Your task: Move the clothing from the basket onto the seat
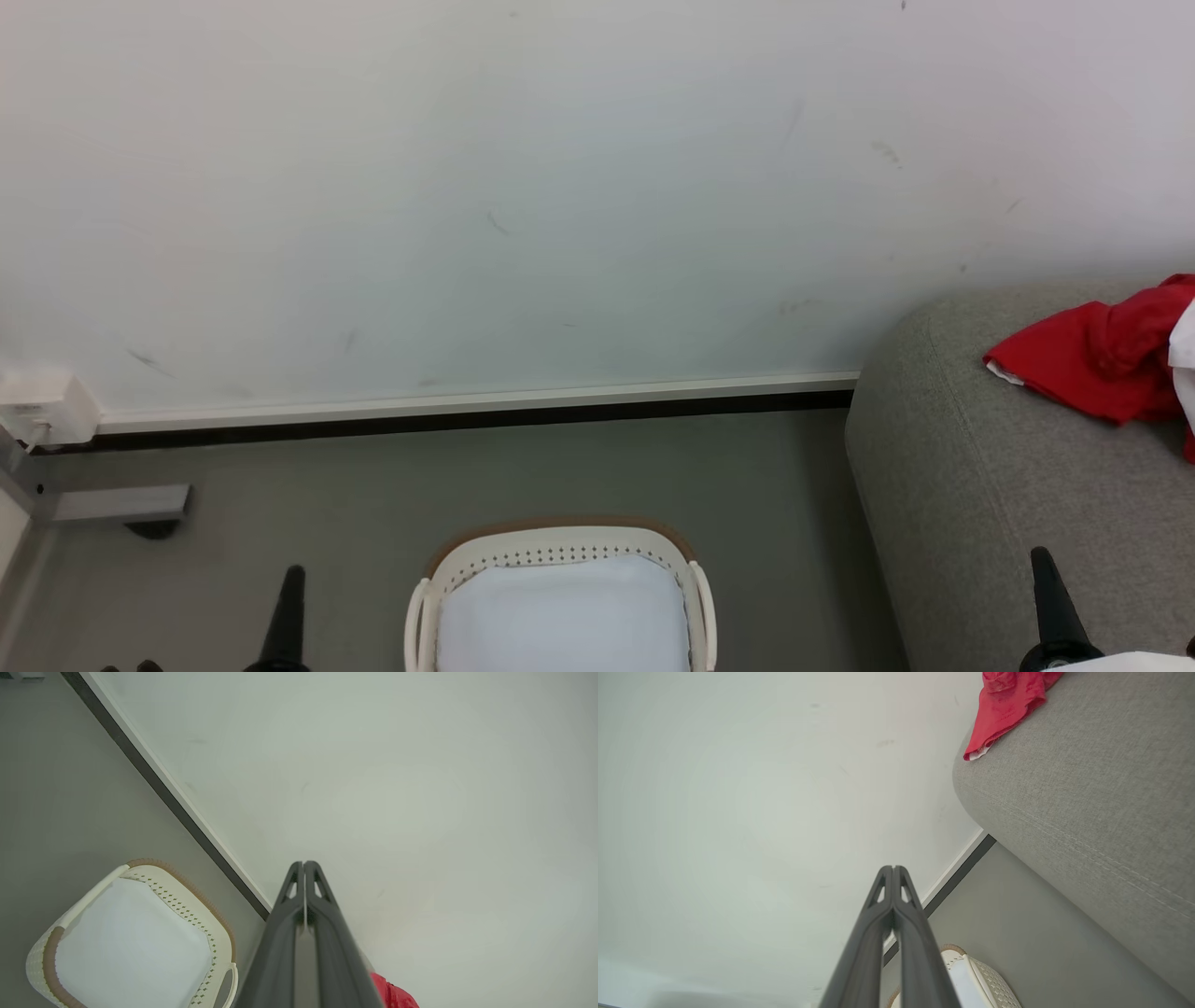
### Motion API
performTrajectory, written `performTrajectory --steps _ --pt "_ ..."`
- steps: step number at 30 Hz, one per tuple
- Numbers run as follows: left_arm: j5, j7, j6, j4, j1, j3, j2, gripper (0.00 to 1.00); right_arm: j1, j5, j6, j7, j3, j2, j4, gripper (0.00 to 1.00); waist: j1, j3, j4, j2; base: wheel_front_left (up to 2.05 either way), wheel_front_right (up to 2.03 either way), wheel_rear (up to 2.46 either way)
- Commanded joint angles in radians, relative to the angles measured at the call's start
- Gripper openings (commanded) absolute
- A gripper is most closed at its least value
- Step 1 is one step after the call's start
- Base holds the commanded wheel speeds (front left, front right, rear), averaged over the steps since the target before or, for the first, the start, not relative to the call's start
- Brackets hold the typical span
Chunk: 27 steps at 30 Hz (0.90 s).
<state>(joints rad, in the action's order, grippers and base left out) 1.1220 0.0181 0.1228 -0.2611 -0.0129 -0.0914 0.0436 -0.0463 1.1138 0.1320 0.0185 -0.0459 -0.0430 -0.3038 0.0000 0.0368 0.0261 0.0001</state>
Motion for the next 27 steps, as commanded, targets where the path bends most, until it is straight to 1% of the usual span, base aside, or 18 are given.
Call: performTrajectory --steps 1,27 --pt "0.027 -0.007 0.004 0.01 -0.02 -0.006 0.008 0.0 -0.026 0.024 -0.001 -0.006 -0.008 -0.008 0.014 0.0 0.0 -0.001 0.0 -0.0001 0.0 0.0 0.0" --pt "0.262 -0.07 0.008 0.014 -0.061 -0.015 0.009 0.0 -0.045 0.26 -0.002 -0.07 -0.039 -0.01 0.038 0.0 0.0 -0.018 -0.012 -0.0001 0.0 0.0 0.0"
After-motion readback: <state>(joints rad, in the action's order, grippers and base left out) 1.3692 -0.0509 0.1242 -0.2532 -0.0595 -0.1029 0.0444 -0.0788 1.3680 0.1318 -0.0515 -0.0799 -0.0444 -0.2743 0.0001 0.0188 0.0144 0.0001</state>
